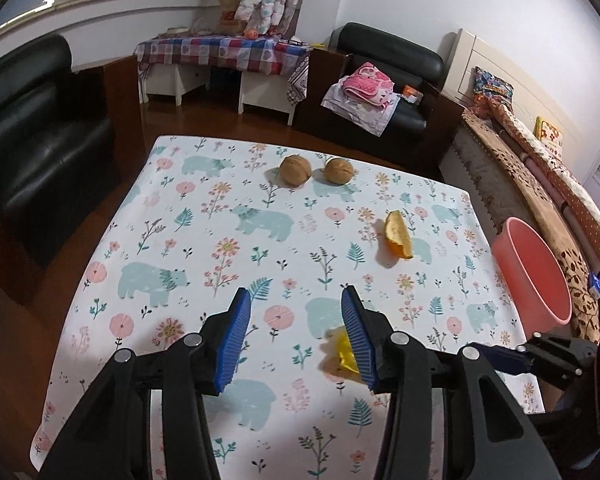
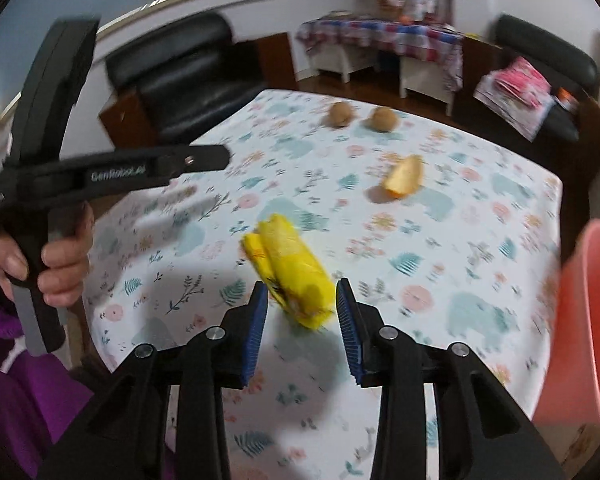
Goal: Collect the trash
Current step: 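Move both open tools back toward the yellow bag on the table, then grasp the yellow plastic bag with the right tool while the left tool moves to the orange peel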
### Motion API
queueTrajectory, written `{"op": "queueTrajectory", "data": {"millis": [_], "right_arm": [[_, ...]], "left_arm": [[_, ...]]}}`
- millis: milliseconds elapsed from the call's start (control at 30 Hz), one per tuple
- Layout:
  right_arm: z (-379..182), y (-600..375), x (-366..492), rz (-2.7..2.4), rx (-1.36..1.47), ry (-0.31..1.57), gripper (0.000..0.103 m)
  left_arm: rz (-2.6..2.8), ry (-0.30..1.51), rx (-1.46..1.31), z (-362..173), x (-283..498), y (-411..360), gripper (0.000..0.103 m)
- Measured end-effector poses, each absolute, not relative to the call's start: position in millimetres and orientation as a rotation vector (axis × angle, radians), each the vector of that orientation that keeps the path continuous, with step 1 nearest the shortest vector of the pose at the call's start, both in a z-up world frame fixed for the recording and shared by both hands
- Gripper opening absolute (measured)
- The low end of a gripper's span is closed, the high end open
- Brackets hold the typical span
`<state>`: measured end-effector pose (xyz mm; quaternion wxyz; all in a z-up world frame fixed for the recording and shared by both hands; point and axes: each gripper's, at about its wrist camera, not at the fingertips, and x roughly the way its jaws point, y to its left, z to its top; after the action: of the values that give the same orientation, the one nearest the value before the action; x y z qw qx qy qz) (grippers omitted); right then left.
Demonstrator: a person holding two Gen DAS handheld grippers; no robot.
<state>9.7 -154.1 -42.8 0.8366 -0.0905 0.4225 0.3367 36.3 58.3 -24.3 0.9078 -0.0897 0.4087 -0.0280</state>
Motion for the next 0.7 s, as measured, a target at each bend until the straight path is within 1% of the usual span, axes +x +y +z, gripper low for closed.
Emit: {"op": "queueTrajectory", "data": {"millis": [233,433,567,700], "right_arm": [[-57,-111,11,0.722,-0.392,0.876,0.037],[-72,-97,18,0.697,-0.474,0.893,0.037],[-75,-101,26,0.683,-0.438,0.891,0.037],[-74,-115,37,0.676,-0.344,0.926,0.036]], "left_arm": [[-0.053,0.853,-0.229,-31,39,75,0.047],[-0.054,0.860,-0.255,-35,42,83,0.047],[-0.059,0.863,-0.255,-37,44,83,0.047],[-0.067,0.868,-0.253,-39,48,81,0.047]]}}
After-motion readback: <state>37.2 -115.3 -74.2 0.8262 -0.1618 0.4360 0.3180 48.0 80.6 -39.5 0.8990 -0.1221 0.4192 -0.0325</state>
